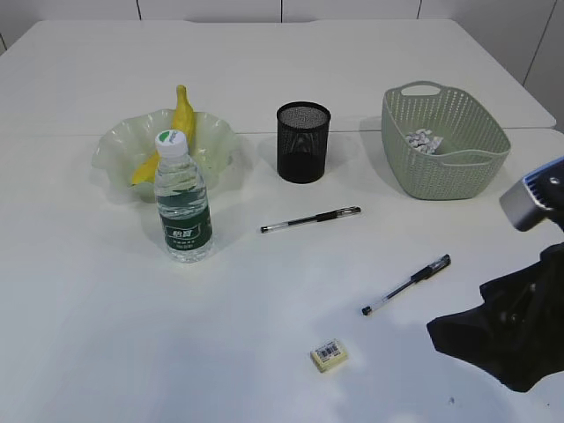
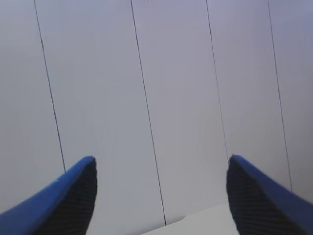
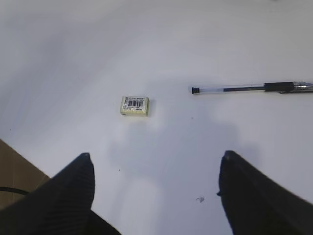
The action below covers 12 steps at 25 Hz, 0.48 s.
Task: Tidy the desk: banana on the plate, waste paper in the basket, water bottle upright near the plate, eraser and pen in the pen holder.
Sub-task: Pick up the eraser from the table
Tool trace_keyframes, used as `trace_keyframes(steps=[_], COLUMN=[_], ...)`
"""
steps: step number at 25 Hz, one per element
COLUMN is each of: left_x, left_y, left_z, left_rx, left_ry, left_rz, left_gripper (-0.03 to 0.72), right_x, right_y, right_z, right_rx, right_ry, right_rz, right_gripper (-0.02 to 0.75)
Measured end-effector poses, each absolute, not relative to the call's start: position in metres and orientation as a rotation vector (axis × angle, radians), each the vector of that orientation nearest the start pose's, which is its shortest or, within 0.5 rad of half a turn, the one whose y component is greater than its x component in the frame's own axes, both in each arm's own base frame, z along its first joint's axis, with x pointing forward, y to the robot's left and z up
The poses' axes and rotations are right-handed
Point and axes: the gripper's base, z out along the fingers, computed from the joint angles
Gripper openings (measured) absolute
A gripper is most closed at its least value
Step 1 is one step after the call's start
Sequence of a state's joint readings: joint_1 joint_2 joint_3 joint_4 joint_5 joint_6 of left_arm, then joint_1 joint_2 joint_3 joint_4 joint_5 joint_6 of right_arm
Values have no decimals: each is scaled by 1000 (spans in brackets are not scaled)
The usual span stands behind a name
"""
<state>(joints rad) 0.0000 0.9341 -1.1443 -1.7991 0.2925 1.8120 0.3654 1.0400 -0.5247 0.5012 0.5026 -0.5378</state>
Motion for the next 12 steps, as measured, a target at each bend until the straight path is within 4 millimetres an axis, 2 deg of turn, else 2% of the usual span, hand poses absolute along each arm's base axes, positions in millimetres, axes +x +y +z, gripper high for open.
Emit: trace_keyframes(steps=[5, 12], left_x=[171, 169], left_y=[-26, -26], left_z=[502, 503], left_rx=[252, 253], left_ry=[1179, 1172], left_rz=[-166, -165], left_gripper=[589, 589], right_x=[174, 190], right_y=[92, 100], right_z=[229, 236], right_rx=[-696, -731], right_ry=[2454, 2491], right_rz=[431, 457], right_gripper=[586, 586])
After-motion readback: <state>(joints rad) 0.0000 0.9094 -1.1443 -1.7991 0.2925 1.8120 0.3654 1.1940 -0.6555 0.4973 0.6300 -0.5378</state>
